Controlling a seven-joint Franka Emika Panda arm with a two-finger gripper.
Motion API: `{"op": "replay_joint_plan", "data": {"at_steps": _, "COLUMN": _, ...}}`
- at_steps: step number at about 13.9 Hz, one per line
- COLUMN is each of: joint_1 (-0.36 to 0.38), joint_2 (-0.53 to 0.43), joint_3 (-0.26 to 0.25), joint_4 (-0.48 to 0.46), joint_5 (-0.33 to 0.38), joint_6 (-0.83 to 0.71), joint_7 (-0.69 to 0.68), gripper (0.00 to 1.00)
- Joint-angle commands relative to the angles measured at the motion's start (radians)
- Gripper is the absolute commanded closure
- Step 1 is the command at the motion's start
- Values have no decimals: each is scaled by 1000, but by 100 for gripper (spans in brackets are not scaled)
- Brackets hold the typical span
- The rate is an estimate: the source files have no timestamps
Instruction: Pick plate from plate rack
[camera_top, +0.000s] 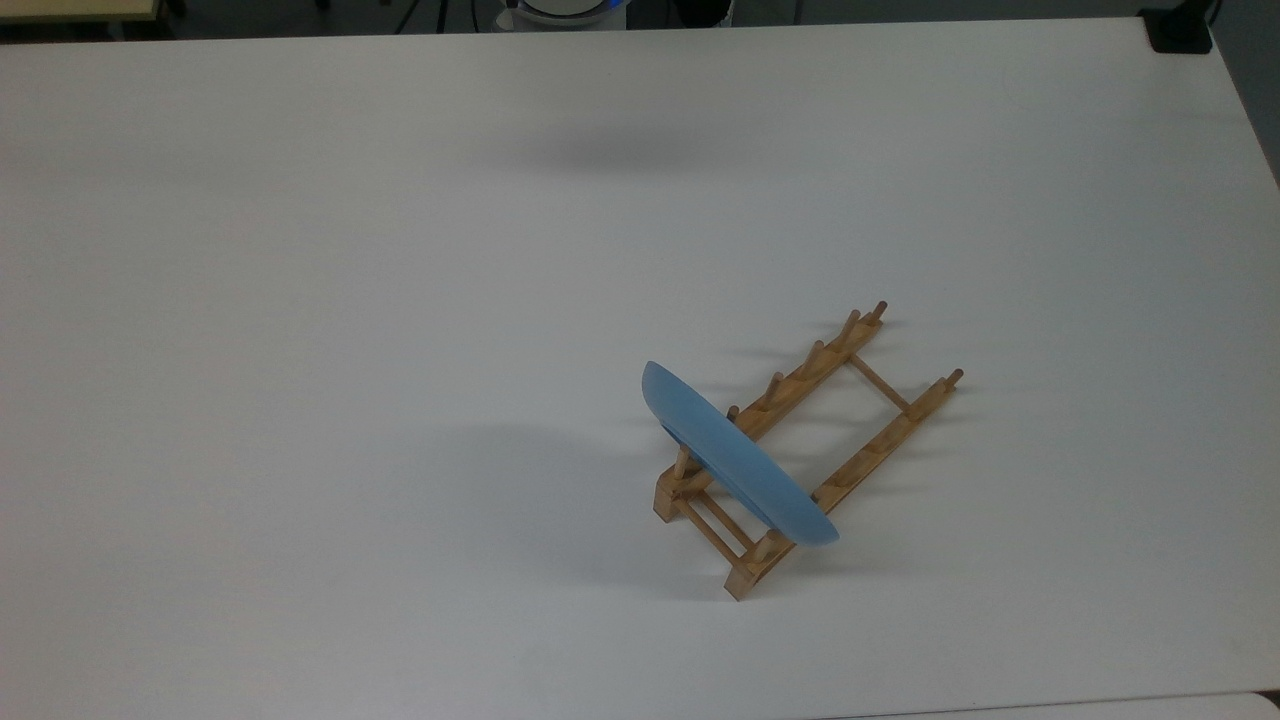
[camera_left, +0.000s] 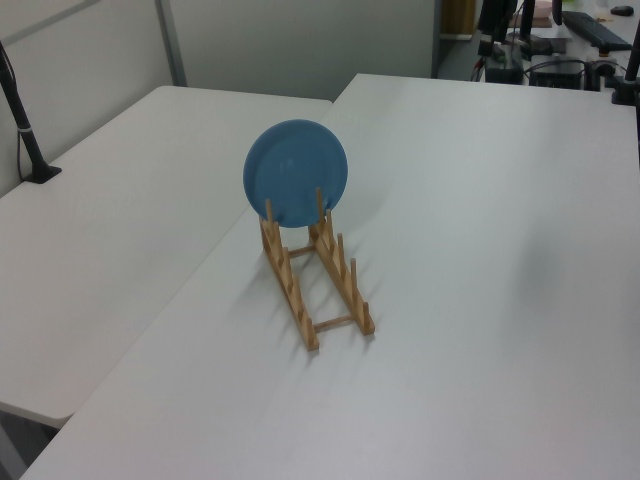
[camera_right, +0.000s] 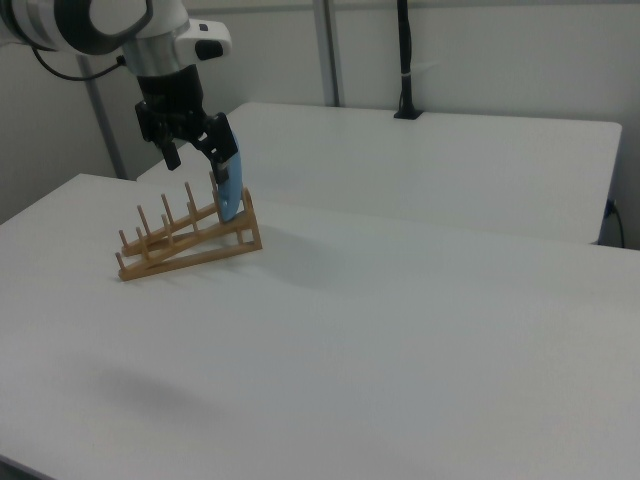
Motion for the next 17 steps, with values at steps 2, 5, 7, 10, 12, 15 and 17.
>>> {"op": "replay_joint_plan", "data": {"at_steps": 2, "joint_1": 16, "joint_2": -7, "joint_3": -9, "joint_4": -19, "joint_5": 25, "joint_6": 14, "joint_7": -20, "gripper": 0}}
{"op": "replay_joint_plan", "data": {"at_steps": 5, "joint_1": 17, "joint_2": -9, "joint_3": -9, "joint_4": -21, "joint_5": 25, "joint_6": 12, "joint_7": -20, "gripper": 0}}
{"op": "replay_joint_plan", "data": {"at_steps": 7, "joint_1": 17, "joint_2": -7, "joint_3": -9, "joint_4": -21, "joint_5": 25, "joint_6": 15, "joint_7": -20, "gripper": 0}}
{"op": "replay_joint_plan", "data": {"at_steps": 10, "joint_1": 17, "joint_2": -7, "joint_3": -9, "joint_4": -21, "joint_5": 25, "joint_6": 15, "joint_7": -20, "gripper": 0}}
{"op": "replay_joint_plan", "data": {"at_steps": 12, "joint_1": 17, "joint_2": -7, "joint_3": -9, "joint_4": -21, "joint_5": 25, "joint_6": 14, "joint_7": -20, "gripper": 0}}
{"op": "replay_joint_plan", "data": {"at_steps": 15, "joint_1": 16, "joint_2": -6, "joint_3": -9, "joint_4": -22, "joint_5": 25, "joint_6": 15, "joint_7": -27, "gripper": 0}}
{"op": "replay_joint_plan", "data": {"at_steps": 17, "joint_1": 16, "joint_2": -3, "joint_3": -9, "joint_4": -22, "joint_5": 25, "joint_6": 15, "joint_7": -32, "gripper": 0}}
